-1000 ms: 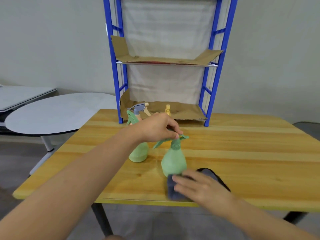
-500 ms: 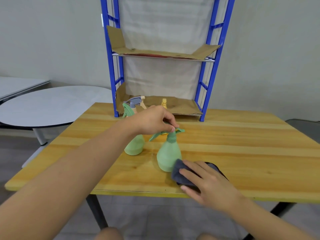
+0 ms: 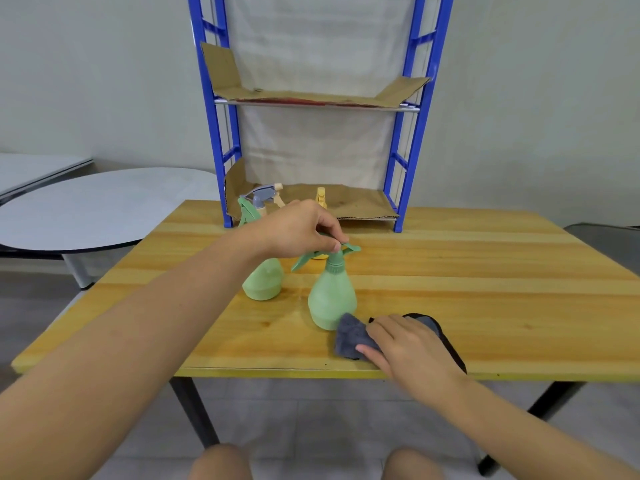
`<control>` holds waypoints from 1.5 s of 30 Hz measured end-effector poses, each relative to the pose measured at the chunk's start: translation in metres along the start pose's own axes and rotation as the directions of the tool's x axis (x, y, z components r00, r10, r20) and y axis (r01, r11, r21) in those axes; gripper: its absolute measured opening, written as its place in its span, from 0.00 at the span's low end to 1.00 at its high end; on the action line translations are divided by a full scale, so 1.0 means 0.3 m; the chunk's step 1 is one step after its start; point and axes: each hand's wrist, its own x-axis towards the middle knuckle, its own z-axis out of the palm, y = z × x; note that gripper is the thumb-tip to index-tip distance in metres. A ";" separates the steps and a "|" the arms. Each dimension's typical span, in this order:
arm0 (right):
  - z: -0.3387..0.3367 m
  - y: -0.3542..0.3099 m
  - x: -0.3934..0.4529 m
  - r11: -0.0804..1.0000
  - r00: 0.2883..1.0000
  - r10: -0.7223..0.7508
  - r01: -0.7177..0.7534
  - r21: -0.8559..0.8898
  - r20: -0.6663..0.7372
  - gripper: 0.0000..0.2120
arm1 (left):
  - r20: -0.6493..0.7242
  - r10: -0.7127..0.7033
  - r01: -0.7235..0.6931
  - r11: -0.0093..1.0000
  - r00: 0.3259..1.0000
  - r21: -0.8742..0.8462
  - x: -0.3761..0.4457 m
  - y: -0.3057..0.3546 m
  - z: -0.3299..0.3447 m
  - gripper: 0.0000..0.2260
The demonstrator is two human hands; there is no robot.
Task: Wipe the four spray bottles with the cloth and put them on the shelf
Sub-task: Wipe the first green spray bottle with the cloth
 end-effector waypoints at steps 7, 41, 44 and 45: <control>-0.016 -0.027 -0.022 0.998 0.998 -0.027 0.024 0.058 0.050 0.15 | 0.002 -0.004 0.004 1.000 1.000 0.002 -0.003 0.011 -0.001 0.07; -0.042 0.112 0.131 0.888 0.922 0.117 -0.264 0.376 0.370 0.11 | 0.002 -0.025 0.025 0.999 1.000 0.024 0.003 0.017 -0.009 0.07; -0.055 0.077 0.170 0.855 0.977 0.200 -0.211 0.474 0.075 0.14 | 0.008 -0.028 0.028 0.999 1.000 0.029 0.002 0.022 -0.011 0.07; -0.041 0.061 0.156 0.853 0.978 0.199 -0.203 0.480 0.060 0.14 | 0.008 -0.033 0.032 0.999 0.999 0.027 0.002 0.022 -0.013 0.07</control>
